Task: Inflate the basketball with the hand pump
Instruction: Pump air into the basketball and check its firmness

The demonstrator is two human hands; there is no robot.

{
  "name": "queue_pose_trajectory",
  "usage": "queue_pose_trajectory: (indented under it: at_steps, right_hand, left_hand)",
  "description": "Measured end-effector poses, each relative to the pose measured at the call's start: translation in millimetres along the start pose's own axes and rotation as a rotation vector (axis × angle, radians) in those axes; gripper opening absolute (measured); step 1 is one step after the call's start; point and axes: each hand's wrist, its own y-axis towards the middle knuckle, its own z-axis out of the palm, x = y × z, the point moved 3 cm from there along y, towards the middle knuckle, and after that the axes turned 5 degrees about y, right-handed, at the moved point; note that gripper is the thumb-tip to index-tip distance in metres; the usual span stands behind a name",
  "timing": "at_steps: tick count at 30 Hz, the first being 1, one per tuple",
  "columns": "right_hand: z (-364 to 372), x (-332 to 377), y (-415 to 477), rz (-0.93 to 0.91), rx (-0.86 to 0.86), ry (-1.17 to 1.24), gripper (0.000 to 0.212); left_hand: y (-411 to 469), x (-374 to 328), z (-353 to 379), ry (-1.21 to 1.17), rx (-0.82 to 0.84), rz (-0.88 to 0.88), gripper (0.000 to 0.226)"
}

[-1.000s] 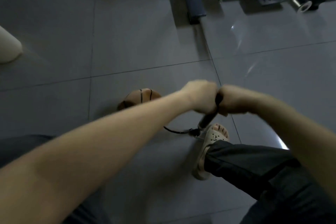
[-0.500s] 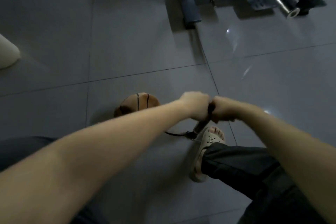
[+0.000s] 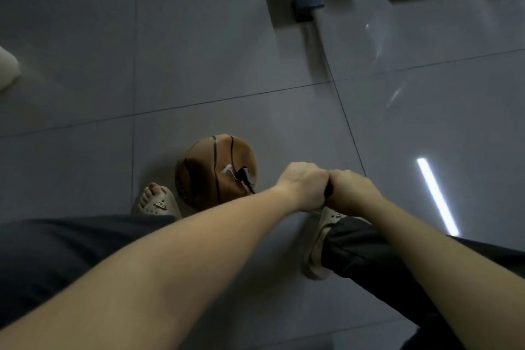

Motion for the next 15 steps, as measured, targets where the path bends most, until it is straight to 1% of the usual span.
queue_pose_trajectory:
  at_steps: [1,3,6,8,10,11,13,15]
  right_hand:
    - [-1,-2,2,0.006,-0.001,0.003,0.014]
    - [-5,0,-1,0.016,0.053,0.03,0.016]
    - [-33,8,-12,0.005,0.163,0.034,0.007]
    - [-76,15,-24,-0.001,0.201,0.129,0.008]
    - [-119,20,-40,-0.018,0.182,0.185,0.008]
    - [-131,18,-45,-0.02,0.163,0.197,0.006]
    - [-127,14,-47,-0.034,0.134,0.215,0.006]
    - [-89,7,-36,-0.029,0.143,0.227,0.01]
  left_hand:
    - [2,-1,-2,0.025,-0.004,0.009,0.02]
    - [3,-5,-8,0.057,0.032,0.024,0.019]
    - [-3,-3,-36,0.09,0.06,0.026,0.015]
    - [-17,5,-78,0.031,-0.001,0.009,0.022]
    - [-33,8,-123,-0.014,-0.088,0.003,0.03]
    - [-35,6,-139,-0.031,-0.126,0.011,0.029]
    - [-37,1,-139,-0.033,-0.15,0.01,0.025]
    - [-31,-6,-104,-0.01,-0.125,0.018,0.02]
